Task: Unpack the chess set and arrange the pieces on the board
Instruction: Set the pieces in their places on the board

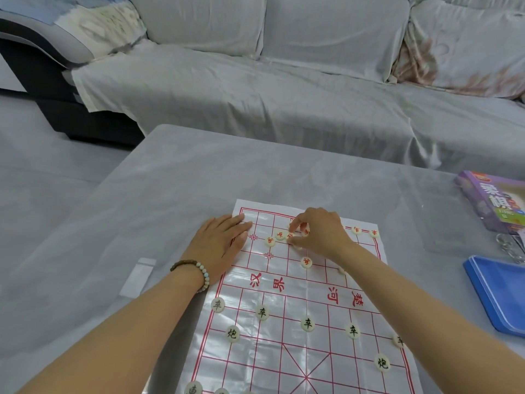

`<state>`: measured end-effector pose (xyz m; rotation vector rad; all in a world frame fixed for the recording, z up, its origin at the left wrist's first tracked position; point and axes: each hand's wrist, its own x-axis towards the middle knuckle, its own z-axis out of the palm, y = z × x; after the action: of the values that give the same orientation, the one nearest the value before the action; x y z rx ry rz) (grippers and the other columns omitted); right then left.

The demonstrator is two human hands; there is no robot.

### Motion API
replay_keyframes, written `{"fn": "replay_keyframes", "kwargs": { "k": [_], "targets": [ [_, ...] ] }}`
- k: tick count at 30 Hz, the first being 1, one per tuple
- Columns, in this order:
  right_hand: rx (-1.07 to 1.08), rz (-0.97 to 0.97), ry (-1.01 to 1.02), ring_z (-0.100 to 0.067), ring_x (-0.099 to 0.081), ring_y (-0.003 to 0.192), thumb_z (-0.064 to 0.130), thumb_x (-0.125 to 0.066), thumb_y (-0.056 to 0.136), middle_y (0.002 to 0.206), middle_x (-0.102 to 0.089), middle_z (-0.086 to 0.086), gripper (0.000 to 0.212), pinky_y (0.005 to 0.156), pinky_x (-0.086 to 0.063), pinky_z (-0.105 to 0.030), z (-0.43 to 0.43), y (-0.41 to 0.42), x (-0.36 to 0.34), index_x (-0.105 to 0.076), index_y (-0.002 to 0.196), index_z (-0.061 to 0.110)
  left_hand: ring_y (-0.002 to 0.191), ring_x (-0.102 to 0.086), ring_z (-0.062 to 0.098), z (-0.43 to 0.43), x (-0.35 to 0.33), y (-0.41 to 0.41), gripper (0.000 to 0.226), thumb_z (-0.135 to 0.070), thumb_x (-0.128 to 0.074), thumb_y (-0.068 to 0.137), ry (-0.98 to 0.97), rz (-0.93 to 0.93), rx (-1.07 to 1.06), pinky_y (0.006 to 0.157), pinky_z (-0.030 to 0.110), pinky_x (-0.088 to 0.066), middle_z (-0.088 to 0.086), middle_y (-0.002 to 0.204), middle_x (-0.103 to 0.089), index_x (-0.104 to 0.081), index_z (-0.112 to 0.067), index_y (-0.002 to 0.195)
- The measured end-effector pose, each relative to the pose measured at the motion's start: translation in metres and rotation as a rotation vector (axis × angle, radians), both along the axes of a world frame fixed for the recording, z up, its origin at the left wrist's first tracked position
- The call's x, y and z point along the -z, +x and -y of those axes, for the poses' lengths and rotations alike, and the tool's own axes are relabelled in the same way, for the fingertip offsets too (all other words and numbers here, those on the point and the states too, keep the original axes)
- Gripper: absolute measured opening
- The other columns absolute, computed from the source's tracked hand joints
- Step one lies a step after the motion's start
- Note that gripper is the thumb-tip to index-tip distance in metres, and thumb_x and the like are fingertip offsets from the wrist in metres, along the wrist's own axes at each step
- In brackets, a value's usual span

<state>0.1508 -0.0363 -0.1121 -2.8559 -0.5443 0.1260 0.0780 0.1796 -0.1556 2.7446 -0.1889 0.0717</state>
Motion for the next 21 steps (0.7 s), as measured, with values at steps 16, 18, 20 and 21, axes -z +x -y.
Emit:
{"fn": "replay_keyframes", "kwargs": {
  "k": [16, 18, 20, 21],
  "targets": [
    [-0.006, 0.01, 0.177, -0.006, -0.057, 0.102, 0.04, -0.06, 0.088, 0.103, -0.066, 0.01, 0.023, 0.117, 0.0, -0.036, -0.002, -0.004, 0.001, -0.061, 0.103, 0.023, 0.141, -0.014, 0.007, 0.001, 0.001, 0.001, 0.08, -0.062, 0.009, 0.078, 0.025, 0.002, -0.013, 0.111, 0.024, 0.003, -0.015, 0.152, -0.022, -0.029, -0.036, 0.143],
    [-0.017, 0.001, 0.204, -0.003, -0.056, 0.095, 0.041, -0.061, 0.087, 0.095, -0.065, 0.013, 0.021, 0.117, -0.002, -0.036, 0.0, -0.01, 0.003, -0.061, 0.099, 0.024, 0.141, -0.014, 0.007, 0.0, 0.0, 0.001, 0.08, -0.062, 0.009, 0.077, 0.027, 0.007, -0.009, 0.111, 0.024, 0.003, -0.014, 0.152, -0.022, -0.029, -0.035, 0.143],
    [-0.007, 0.032, 0.24, -0.001, -0.055, 0.09, 0.041, -0.062, 0.086, 0.09, -0.062, 0.016, 0.019, 0.117, -0.004, -0.037, 0.002, -0.007, 0.0, -0.061, 0.096, 0.024, 0.141, -0.013, 0.007, 0.0, 0.0, 0.001, 0.081, -0.062, 0.011, 0.077, 0.041, 0.005, -0.006, 0.11, 0.024, 0.004, -0.014, 0.152, -0.021, -0.028, -0.035, 0.143],
    [0.021, 0.063, 0.256, -0.002, -0.056, 0.091, 0.041, -0.062, 0.086, 0.091, -0.062, 0.015, 0.019, 0.117, -0.005, -0.037, 0.002, -0.003, -0.001, -0.061, 0.096, 0.024, 0.141, -0.013, 0.007, 0.0, 0.0, 0.001, 0.082, -0.062, 0.011, 0.077, 0.045, 0.002, -0.005, 0.11, 0.024, 0.004, -0.014, 0.152, -0.021, -0.028, -0.035, 0.143]
  ]
}}
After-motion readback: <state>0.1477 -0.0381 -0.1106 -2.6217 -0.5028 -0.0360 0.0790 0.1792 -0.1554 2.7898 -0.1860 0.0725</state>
